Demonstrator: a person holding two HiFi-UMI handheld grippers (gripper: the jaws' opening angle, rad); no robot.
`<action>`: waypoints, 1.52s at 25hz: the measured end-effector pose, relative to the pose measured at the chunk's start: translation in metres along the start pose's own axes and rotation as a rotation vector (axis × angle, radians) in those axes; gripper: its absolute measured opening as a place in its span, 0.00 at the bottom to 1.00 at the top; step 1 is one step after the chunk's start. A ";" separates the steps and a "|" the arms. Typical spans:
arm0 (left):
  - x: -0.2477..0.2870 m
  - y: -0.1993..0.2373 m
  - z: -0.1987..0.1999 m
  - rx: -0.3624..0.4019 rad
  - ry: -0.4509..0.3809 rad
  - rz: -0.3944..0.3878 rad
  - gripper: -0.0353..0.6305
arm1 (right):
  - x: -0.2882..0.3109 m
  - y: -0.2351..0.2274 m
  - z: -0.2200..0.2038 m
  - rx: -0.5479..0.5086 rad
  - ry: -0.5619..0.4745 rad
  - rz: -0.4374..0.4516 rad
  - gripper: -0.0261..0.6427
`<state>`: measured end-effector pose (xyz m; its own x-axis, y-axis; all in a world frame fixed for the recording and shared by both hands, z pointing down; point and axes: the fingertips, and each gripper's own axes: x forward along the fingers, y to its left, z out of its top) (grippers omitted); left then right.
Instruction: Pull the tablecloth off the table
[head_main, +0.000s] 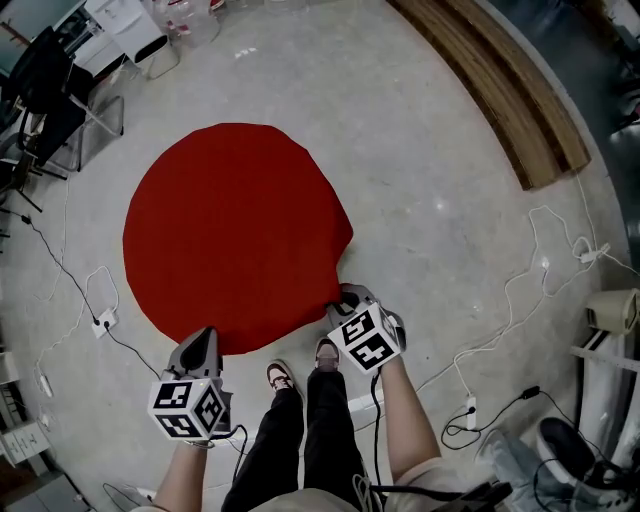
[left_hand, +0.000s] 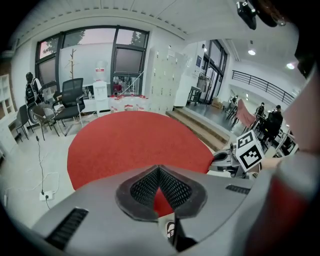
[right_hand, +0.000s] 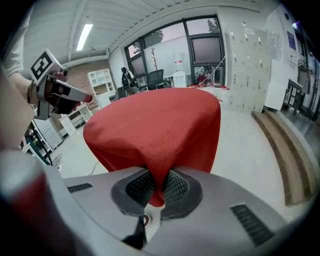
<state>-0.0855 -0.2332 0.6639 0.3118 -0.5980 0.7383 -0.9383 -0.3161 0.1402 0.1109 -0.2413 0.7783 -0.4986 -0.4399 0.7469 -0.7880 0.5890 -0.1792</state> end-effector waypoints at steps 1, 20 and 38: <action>0.000 -0.002 0.002 -0.008 -0.004 -0.002 0.08 | -0.004 -0.001 0.000 0.001 0.008 -0.009 0.08; -0.036 0.011 0.019 -0.110 -0.047 -0.011 0.08 | -0.088 0.005 0.077 -0.052 -0.012 -0.055 0.08; 0.014 -0.006 0.022 0.102 0.044 -0.217 0.51 | -0.120 0.031 0.177 -0.127 -0.078 -0.016 0.08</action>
<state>-0.0723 -0.2562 0.6590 0.4956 -0.4763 0.7263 -0.8294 -0.5077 0.2331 0.0825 -0.2899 0.5699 -0.5167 -0.4987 0.6959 -0.7469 0.6600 -0.0816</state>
